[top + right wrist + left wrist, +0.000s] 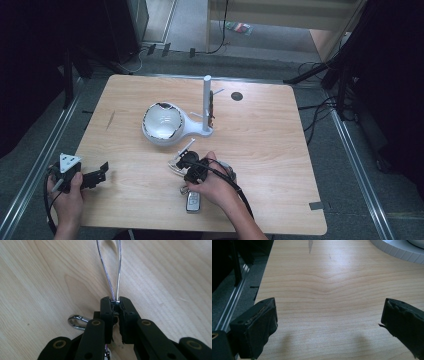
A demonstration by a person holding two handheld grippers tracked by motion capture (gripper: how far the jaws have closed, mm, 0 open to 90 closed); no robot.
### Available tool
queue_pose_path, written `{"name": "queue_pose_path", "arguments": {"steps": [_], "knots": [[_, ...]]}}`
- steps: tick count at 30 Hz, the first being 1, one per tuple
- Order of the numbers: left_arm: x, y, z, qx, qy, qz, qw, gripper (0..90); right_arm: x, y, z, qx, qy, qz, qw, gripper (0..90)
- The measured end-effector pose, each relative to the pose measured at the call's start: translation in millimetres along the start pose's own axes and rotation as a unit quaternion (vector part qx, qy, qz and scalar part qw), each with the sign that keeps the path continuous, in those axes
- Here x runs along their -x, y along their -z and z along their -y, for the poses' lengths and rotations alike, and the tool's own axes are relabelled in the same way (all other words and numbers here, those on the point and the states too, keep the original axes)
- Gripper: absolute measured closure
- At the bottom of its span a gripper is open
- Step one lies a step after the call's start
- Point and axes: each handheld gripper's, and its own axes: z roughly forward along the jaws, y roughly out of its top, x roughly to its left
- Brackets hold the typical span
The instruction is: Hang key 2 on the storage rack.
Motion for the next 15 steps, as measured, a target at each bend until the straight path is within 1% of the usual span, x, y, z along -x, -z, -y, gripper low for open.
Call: {"name": "queue_pose_path", "arguments": {"steps": [3,4,6,8,9,11,15], "knots": [[0.1,0.0,0.0,0.000,0.000,0.000,1.0000,0.8,2.4,4.2,0.6,0.018,0.002,0.005,0.9998,83.6],[0.1,0.0,0.0,0.000,0.000,-0.001,1.0000,0.8,3.2,7.3,1.0,0.030,0.001,0.009,0.9995,83.6],[0.2,0.0,0.0,0.000,0.000,-0.001,1.0000,0.8,3.1,9.4,1.4,0.034,-0.002,0.010,0.9994,83.6],[0.1,0.0,0.0,0.000,0.000,-0.001,1.0000,0.8,4.2,12.7,1.9,0.049,-0.003,0.012,0.9987,83.6],[0.1,0.0,0.0,0.000,0.000,-0.001,1.0000,0.8,4.5,14.8,2.3,0.054,-0.008,0.014,0.9984,83.6],[0.1,0.0,0.0,0.000,0.000,0.000,1.0000,0.9,5.9,17.9,2.9,0.071,-0.008,0.017,0.9973,83.6],[-0.1,0.1,0.0,0.000,0.000,-0.001,1.0000,0.8,7.9,24.5,4.4,0.097,-0.014,0.026,0.9948,83.6]]}}
